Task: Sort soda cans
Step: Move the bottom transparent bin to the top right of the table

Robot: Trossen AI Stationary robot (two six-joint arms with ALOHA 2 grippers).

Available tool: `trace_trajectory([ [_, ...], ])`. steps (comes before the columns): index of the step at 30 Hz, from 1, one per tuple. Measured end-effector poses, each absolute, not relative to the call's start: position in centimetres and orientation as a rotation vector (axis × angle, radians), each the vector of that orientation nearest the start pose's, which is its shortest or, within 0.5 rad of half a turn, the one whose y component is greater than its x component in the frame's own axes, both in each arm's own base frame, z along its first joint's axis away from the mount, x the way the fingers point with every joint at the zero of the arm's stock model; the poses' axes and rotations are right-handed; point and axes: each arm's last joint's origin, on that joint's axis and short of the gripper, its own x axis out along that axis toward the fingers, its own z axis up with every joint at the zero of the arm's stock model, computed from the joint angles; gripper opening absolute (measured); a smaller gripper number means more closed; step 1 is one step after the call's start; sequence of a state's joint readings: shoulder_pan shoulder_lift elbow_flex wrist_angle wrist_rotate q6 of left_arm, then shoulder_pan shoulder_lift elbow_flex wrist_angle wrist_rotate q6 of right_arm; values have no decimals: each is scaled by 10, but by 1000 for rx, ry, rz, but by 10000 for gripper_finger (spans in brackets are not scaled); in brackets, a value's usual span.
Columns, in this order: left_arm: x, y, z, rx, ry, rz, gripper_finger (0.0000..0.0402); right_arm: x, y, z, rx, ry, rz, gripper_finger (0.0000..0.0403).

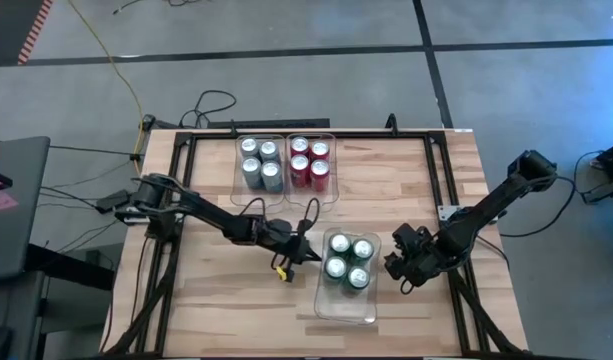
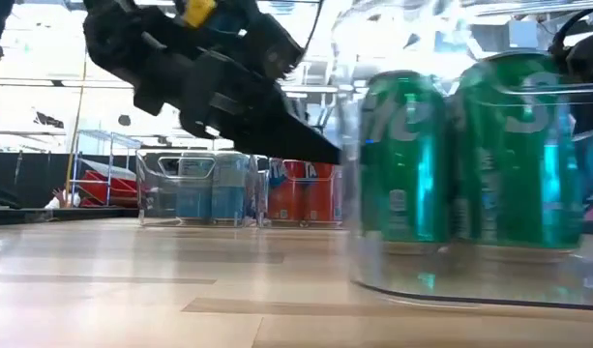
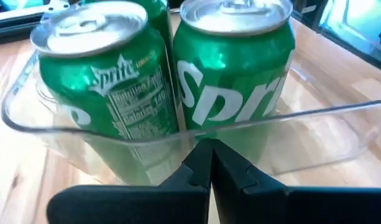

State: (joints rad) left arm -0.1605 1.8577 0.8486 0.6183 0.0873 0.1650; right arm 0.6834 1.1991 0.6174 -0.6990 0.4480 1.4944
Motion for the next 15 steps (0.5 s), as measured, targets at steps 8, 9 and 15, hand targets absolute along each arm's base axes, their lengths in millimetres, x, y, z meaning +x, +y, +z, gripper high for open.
trace_trajectory([
  [8,389,-61,135,189,373,-273,0,150,115,177,649,956,-564,285],
  [9,389,-61,135,191,387,-274,0,148,116,178,655,970,-561,285],
  [15,383,-60,146,202,485,-283,0,137,132,181,718,1048,-501,285],
])
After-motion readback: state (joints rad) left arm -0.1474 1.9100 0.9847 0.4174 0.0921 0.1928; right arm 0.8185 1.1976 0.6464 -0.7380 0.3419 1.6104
